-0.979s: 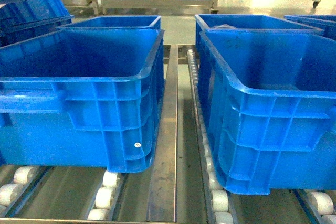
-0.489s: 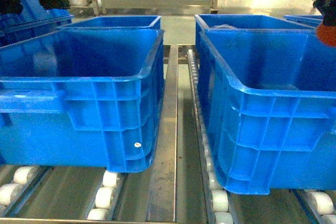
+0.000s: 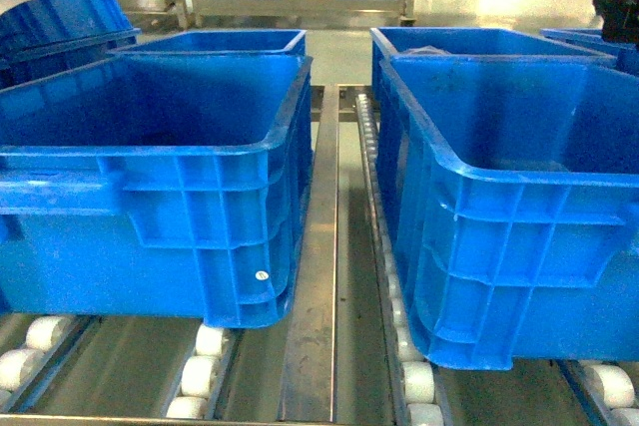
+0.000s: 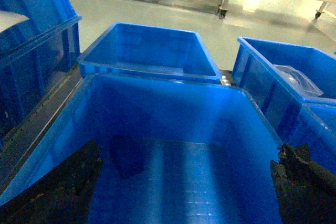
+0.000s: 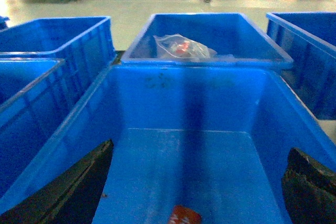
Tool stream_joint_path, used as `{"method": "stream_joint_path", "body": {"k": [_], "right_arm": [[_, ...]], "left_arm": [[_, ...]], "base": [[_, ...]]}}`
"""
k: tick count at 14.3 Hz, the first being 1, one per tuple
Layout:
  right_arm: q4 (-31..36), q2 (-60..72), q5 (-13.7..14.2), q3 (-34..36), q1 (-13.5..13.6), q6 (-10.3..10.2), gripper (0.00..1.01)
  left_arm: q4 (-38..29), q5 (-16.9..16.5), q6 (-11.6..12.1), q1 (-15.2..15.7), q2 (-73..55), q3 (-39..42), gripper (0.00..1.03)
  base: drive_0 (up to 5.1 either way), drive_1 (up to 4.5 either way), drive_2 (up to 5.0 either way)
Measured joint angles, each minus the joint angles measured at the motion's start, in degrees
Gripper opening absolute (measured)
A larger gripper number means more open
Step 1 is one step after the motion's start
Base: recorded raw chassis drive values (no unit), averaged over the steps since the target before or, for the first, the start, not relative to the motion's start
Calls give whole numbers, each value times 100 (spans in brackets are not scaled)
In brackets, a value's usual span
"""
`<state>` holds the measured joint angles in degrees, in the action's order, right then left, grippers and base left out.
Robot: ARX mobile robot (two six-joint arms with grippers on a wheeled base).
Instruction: Sort blue parts and orange caps into right shelf containers
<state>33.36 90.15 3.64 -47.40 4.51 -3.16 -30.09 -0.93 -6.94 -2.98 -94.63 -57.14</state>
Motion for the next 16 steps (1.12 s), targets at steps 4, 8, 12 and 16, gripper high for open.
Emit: {"method": "stream_joint_path", "body": {"k": [4,8,12,16], "right_arm": [[-24,-118,87,2,-2,107,98],[1818,-1117,-42,1950,-138,256,43],[1895,-2267,-350,3272,-452,284,2],[1486,-3370,-356,3987,-452,284,2]], "left_arm": [[-52,107,107,-37,118,55,98],[-1910,367,590,44,1270,2315,43],[-2190,87,597,282,2448,3917,2],[-1941,96,597,297,3482,4739,2]], "base": [[0,0,0],[0,0,0],[0,0,0],[0,0,0]]}}
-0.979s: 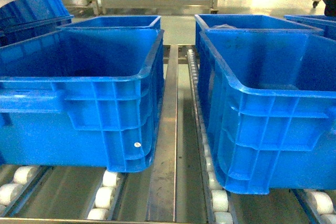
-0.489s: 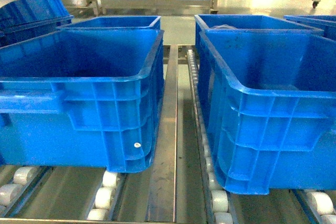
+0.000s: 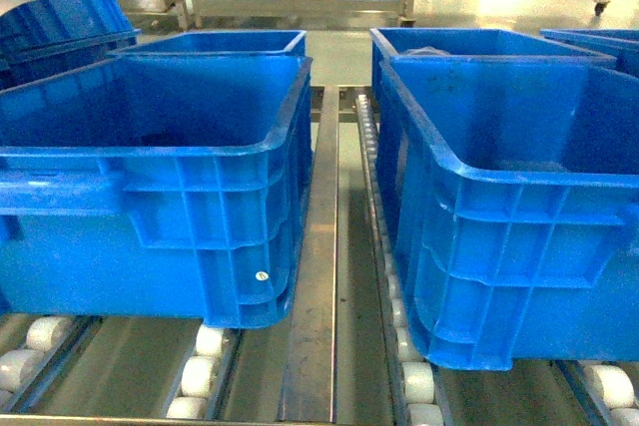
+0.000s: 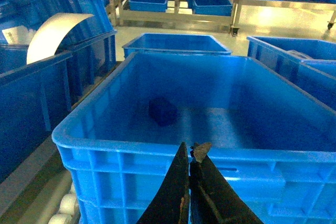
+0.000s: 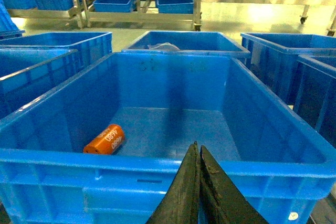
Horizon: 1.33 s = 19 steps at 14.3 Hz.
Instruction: Sort blue parts and orange caps into right shelf containers
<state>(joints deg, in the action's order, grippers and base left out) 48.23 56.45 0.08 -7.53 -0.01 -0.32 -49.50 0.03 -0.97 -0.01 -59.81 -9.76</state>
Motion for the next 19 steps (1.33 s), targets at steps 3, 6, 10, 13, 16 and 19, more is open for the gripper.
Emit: {"method": "stream_joint_path", "body": {"k": [3,6,10,13,16,19], "right_arm": [[42,-614,0,457,0,0,2],[-874,-1585,0,671,0,0,2],[-1976,-2776,-2,678,0,0,2],[-2651,-3469,-2,680,0,0,2],[-3202,-4028,-2,680,0,0,2],[-3615,-4439,-2,680,0,0,2]], "left_arm": [[470,-2,0,0,859,420,2],[719,-2,0,0,1410,890,2],[1803,-2,2,0,2732,890,2],[2518,-2,0,0,3523,892,2],[3128,-2,0,0,4155,892,2],[3580,0,0,0,4614,892,2]], "base": [[0,0,0],[0,0,0],[0,0,0],[0,0,0],[0,0,0],[0,0,0]]}}
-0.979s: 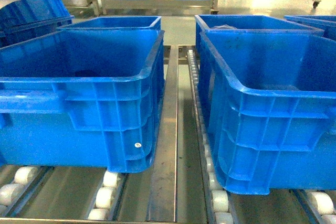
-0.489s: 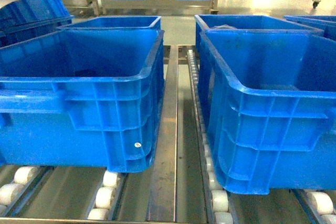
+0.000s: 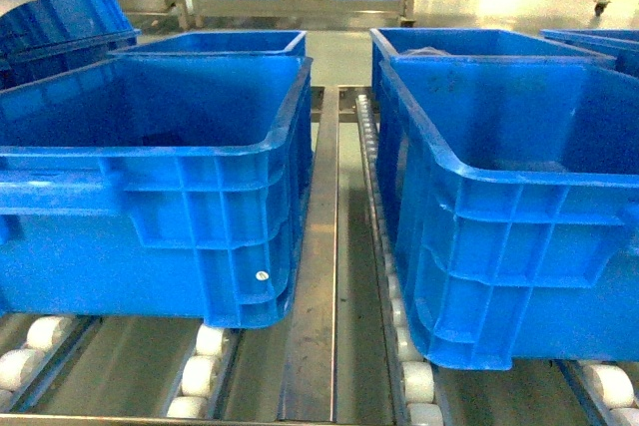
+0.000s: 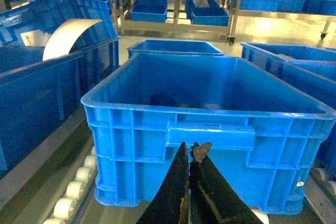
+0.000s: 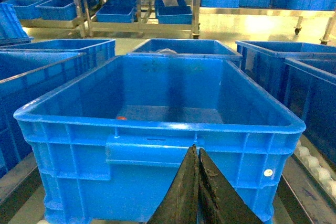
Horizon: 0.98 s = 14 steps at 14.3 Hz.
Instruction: Sort blue parts and orange caps into right shelf containers
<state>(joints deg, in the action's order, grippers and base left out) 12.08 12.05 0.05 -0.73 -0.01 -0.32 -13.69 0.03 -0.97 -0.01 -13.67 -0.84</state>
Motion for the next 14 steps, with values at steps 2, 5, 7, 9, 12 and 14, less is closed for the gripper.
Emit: {"method": "stream_joint_path", "body": {"k": [2,5,7,9,12,14], "right_arm": [[-223,-225,2,0,0,0,2],[-1281,-1176,-13,0,0,4,2],[-1217,-1178,-7,-2,-4,9,2],[-1233,-1178,-9,-2,0,9,2],[-1233,-1178,-9,-2,0,15,43],[-1233,-1178,-9,-2,0,15,72]], "left_arm": [[256,0,0,0,258,0,2],[1353,2,11,-2,1316,-2,2],[1427,15,15,4,1305,-2,2],[1394,0,17,2,1305,-2,2],[1397,-2,15,2,1305,-2,39],[1397,-2,15,2,1305,-2,68]], "base": [[0,0,0],[0,0,0],[0,0,0],[0,0,0],[0,0,0],[0,0,0]]}}
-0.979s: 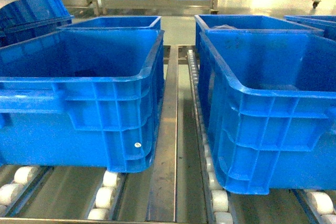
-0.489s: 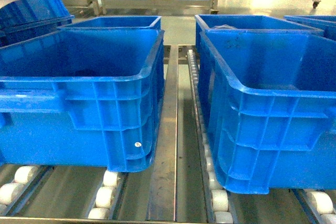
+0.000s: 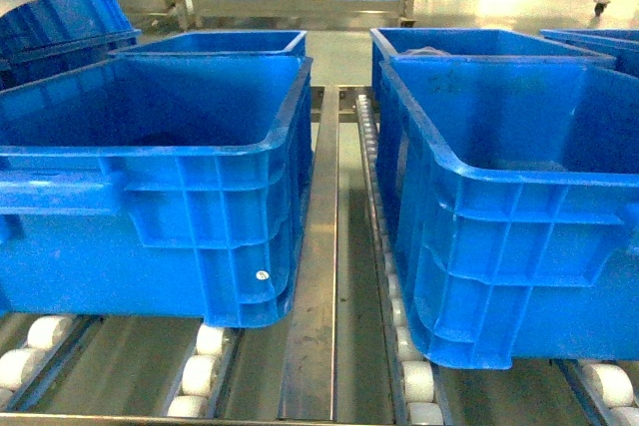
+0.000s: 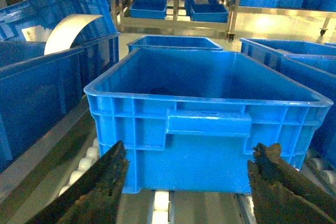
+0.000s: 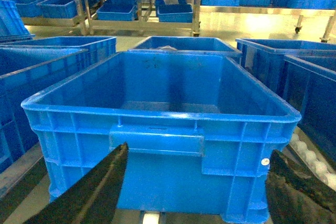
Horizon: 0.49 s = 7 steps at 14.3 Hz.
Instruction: Sort blue parts and orange caps into right shelf containers
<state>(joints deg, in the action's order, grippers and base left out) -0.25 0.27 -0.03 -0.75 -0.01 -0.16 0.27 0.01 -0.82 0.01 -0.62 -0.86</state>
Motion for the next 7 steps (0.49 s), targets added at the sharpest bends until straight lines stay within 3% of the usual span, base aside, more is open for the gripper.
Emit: {"method": "stream_joint_path", "body": {"k": [2,7], "right_arm": [[0,0,0,0,0,-2,99],[0,0,0,0,0,0,98]], "left_arm": [[0,0,0,0,0,0,97],[0,0,7,0,0,0,98]], "base": [[0,0,0],[0,0,0]]}}
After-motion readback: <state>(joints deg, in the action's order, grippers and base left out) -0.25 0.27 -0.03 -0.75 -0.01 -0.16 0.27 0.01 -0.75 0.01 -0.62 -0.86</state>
